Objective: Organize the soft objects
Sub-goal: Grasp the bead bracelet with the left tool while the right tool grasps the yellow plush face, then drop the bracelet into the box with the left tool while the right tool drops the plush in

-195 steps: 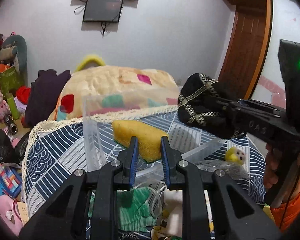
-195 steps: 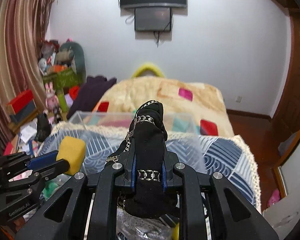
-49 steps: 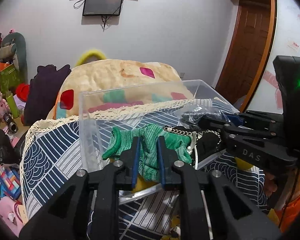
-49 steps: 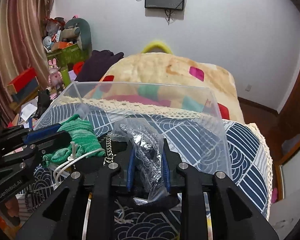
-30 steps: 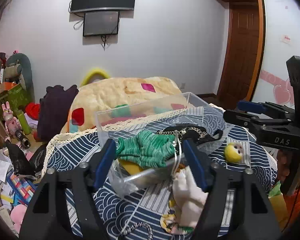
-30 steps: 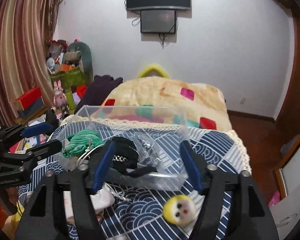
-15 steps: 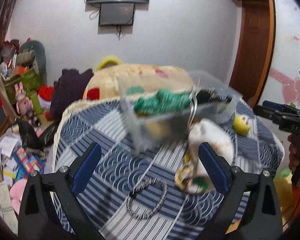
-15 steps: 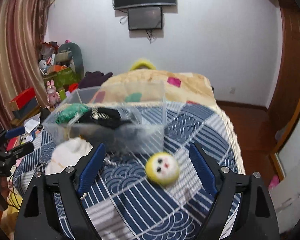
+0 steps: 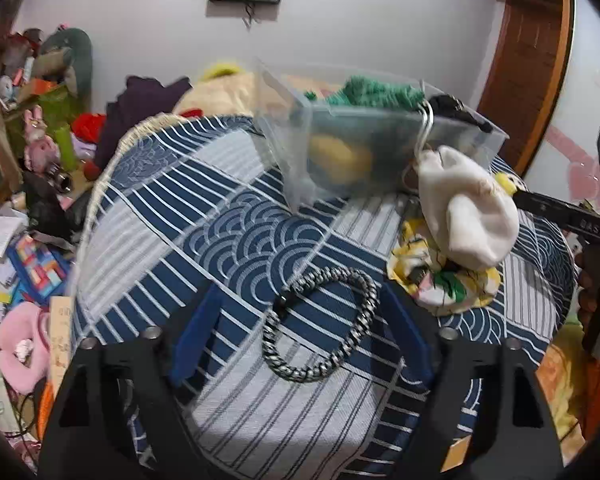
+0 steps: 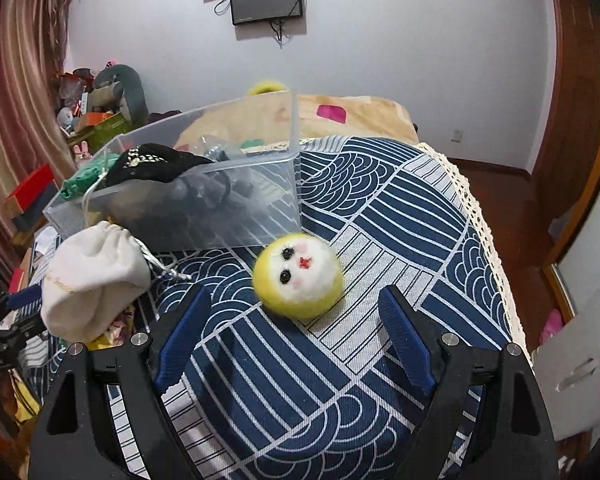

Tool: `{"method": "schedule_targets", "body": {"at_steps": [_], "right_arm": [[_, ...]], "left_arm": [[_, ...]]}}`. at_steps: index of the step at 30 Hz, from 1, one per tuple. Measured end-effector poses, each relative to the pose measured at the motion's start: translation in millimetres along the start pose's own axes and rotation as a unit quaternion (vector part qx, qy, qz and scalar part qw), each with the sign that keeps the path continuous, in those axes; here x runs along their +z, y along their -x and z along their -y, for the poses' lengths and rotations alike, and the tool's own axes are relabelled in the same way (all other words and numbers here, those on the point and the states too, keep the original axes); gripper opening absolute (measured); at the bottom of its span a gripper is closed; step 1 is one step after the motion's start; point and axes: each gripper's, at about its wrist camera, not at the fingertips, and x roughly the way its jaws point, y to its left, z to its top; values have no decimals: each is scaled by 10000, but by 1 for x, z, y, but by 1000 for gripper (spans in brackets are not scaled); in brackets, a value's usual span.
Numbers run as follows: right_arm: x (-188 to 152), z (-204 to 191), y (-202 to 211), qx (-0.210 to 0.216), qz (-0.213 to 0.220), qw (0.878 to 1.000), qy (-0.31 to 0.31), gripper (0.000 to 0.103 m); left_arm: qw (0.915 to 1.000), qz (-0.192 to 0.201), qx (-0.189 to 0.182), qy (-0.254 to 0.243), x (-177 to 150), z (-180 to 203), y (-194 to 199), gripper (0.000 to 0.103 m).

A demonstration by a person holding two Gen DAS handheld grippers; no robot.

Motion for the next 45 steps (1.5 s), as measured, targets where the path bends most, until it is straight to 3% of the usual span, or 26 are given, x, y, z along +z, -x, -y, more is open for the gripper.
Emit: {"method": "schedule_targets", "body": {"at_steps": [3, 8, 13, 17, 33, 40, 45], "right_arm": [[1, -1, -3, -1, -4, 10000, -39, 80], [0, -8, -8, 8, -102, 9999, 53, 44], [-3, -10, -1, 59, -8, 9999, 154, 40], [-1, -14, 6, 43, 129, 9996, 254, 39], [40, -34, 45, 234, 971, 9938, 484, 39], [58, -44, 40, 321, 1176, 9914, 480, 39], [67, -55, 32, 417, 1174, 9911, 469, 39]], "left_arm": [[9999, 75, -24, -113, -3, 4, -2, 70], [9995, 145, -13, -271, -2, 9, -2, 41], [9998, 132, -113, -41, 3, 0, -2, 16], [9995, 299, -18, -77, 7, 0, 6, 8], [9906, 1343, -92, -255, 65, 19, 53, 8], [9861, 1632, -177, -238, 96, 25, 60, 8], [9867, 1601, -155, -252, 109, 29, 45, 8]]}}
